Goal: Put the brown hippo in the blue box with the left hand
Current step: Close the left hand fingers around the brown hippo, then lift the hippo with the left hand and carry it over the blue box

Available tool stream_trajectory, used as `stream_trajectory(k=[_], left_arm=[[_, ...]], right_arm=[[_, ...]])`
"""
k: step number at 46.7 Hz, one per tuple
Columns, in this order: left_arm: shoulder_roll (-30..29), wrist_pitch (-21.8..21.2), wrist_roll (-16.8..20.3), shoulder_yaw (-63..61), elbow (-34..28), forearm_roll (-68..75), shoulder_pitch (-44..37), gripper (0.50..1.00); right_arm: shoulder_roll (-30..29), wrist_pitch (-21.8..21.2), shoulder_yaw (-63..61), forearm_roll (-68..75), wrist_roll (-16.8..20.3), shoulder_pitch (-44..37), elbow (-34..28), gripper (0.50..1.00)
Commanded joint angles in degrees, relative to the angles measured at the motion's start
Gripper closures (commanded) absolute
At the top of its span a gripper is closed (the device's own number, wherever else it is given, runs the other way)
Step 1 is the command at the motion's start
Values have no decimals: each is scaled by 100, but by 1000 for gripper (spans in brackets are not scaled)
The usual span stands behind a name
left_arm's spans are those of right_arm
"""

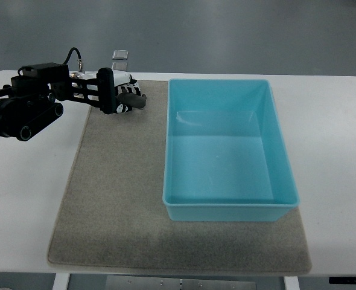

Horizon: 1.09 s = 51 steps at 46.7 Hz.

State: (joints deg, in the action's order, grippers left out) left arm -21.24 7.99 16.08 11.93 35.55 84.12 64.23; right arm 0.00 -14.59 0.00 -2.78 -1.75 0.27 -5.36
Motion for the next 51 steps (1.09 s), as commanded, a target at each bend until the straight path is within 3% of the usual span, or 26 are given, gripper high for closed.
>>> stream_trajectory(k=[1, 12, 27, 37, 51], left_arm=[[-108, 0, 9, 55, 127, -10, 28, 1000], [-837, 35, 97, 73, 970, -36, 529, 1000], [-1681, 193, 97, 152, 2886, -36, 889, 1000], [-1559, 326, 88, 143, 3440, -36, 995, 1000], [-601, 440, -8, 73, 3406, 96, 960, 1000]], right_arm=[[0, 0, 0, 5, 0, 0, 0, 564], [0, 0, 0, -3, 0, 0, 0, 564], [0, 0, 0, -3, 0, 0, 0, 564], [0, 0, 0, -3, 0, 0, 0, 564], [0, 0, 0, -3, 0, 0, 0, 564]])
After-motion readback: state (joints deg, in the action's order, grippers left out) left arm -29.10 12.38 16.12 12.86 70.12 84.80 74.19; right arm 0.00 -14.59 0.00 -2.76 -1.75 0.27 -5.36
